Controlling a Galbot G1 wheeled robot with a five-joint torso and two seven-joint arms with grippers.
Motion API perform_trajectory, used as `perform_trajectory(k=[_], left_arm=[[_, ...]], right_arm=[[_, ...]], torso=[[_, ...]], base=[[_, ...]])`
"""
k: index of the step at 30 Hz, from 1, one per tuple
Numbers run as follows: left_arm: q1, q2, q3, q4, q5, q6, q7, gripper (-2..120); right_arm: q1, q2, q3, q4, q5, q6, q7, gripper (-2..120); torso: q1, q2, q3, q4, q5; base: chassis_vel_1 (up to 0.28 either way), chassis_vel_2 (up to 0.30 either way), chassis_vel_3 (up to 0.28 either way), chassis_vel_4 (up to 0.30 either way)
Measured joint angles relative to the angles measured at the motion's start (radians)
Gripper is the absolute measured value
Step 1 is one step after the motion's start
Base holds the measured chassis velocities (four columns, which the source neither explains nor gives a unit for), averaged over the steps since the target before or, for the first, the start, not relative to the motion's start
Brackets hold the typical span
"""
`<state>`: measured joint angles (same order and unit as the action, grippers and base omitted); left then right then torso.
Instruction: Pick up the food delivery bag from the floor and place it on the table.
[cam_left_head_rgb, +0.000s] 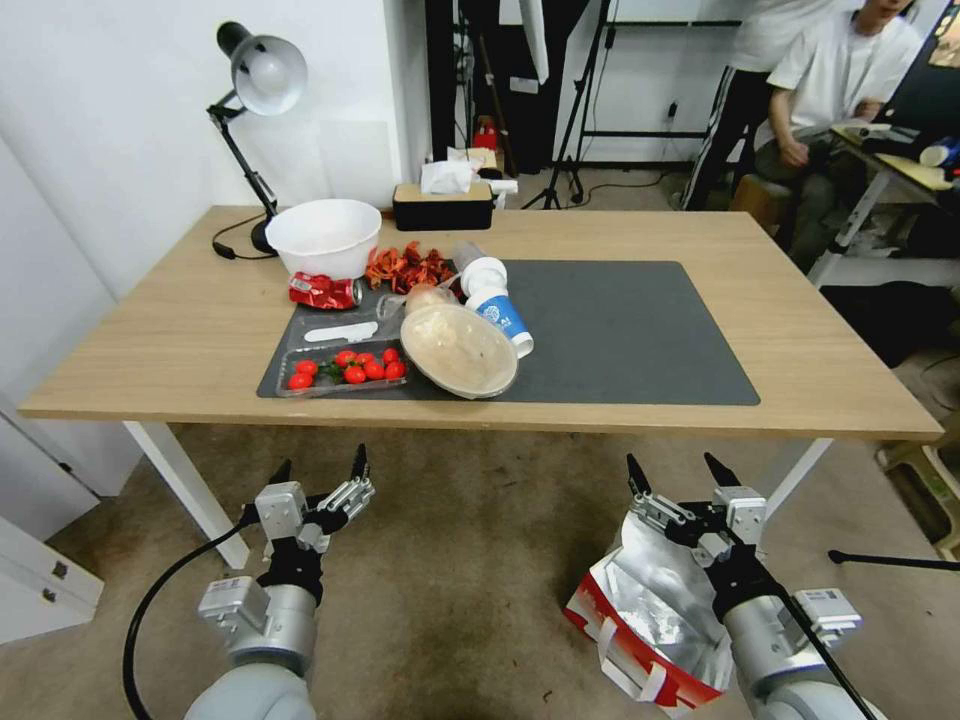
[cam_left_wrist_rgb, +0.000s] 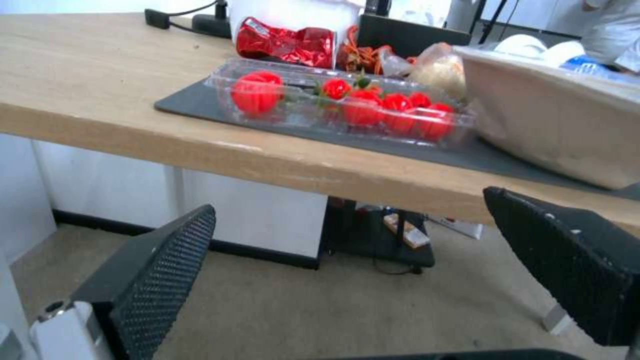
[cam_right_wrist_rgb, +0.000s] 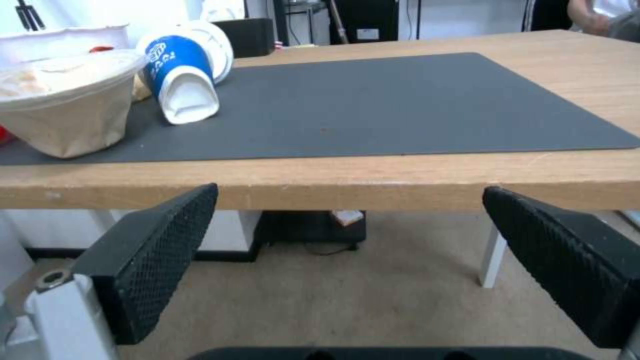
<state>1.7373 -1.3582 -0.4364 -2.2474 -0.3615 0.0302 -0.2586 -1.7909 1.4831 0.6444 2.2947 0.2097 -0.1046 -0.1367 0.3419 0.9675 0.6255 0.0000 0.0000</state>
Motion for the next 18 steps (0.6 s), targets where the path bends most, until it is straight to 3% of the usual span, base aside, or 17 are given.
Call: perform_trajectory(k=[18], left_arm=[[0.0, 0.007, -0.013, 0.058, 0.041, -0.056, 0.011, 100]], right_arm=[[0.003, 0.001, 0.006, -0.055, 0.019, 0.096, -0.07, 100]], torso=[[-0.036, -0.082, -0.046, 0.0, 0.0]], base=[[0.0, 0.0, 0.0, 0.0]])
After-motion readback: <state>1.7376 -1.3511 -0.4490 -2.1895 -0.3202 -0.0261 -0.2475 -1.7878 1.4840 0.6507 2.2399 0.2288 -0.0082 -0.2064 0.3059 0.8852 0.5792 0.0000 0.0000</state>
